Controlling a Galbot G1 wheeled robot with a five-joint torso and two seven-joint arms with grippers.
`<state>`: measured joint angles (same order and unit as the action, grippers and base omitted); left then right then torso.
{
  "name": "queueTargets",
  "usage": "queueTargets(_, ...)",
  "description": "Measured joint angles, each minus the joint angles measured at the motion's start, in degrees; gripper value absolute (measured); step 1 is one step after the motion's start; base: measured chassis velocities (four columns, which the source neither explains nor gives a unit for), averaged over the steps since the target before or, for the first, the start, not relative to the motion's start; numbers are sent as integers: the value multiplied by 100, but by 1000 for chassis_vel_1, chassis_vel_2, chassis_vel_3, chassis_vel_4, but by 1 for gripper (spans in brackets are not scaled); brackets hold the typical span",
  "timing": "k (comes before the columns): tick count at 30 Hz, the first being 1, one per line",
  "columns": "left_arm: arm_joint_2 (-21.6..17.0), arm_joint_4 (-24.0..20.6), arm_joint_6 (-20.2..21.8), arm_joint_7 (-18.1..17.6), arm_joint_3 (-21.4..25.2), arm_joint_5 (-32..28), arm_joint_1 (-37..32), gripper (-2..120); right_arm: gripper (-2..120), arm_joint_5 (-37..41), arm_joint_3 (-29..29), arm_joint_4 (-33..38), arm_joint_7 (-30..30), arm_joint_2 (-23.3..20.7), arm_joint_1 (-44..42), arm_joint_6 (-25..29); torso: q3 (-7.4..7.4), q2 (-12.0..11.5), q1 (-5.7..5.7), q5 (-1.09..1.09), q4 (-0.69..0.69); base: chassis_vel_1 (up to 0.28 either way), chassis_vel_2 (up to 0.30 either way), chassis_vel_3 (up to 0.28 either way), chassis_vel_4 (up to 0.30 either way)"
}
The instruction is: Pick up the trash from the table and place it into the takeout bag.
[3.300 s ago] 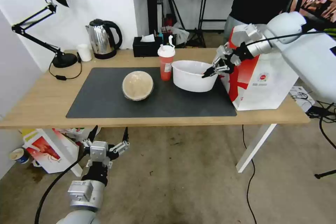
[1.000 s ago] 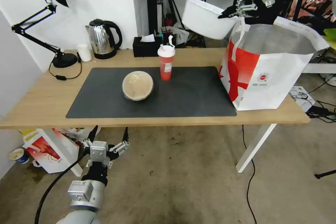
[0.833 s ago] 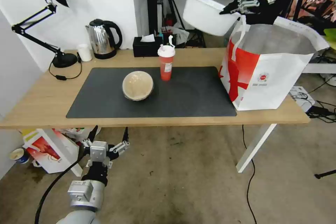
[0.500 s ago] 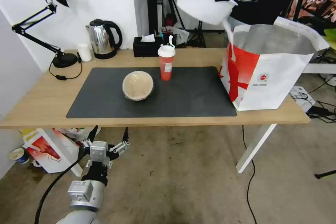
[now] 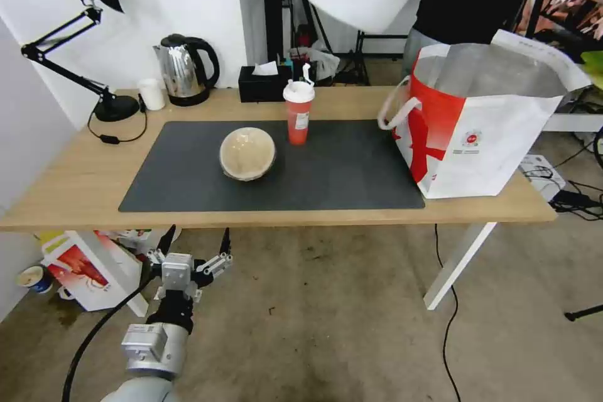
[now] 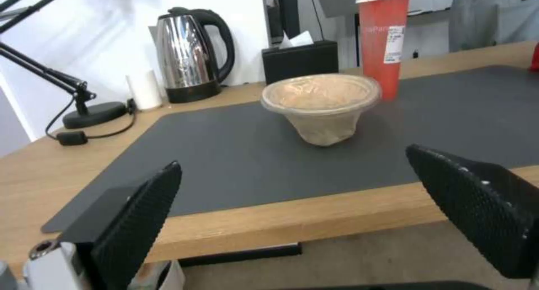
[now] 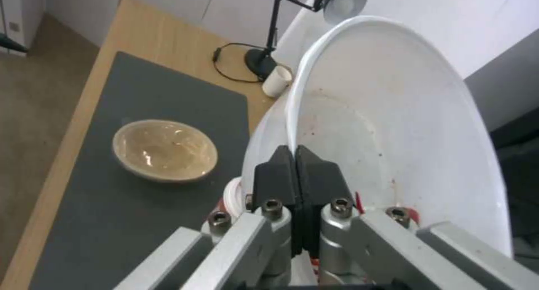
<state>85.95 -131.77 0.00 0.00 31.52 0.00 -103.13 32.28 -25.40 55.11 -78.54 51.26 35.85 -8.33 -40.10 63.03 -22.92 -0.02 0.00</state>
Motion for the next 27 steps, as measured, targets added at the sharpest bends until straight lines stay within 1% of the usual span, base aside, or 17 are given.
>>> queueTargets(11,0,0,0,0,0,0,0,100,0,-4,-15,-9,-22,-71,15,7,0,0,0,3,0,0,0,0,0)
queueTargets(27,0,0,0,0,0,0,0,100,0,-136,38,203,-63,-597,-414,59,0,0,0,2,0,0,0,0,0)
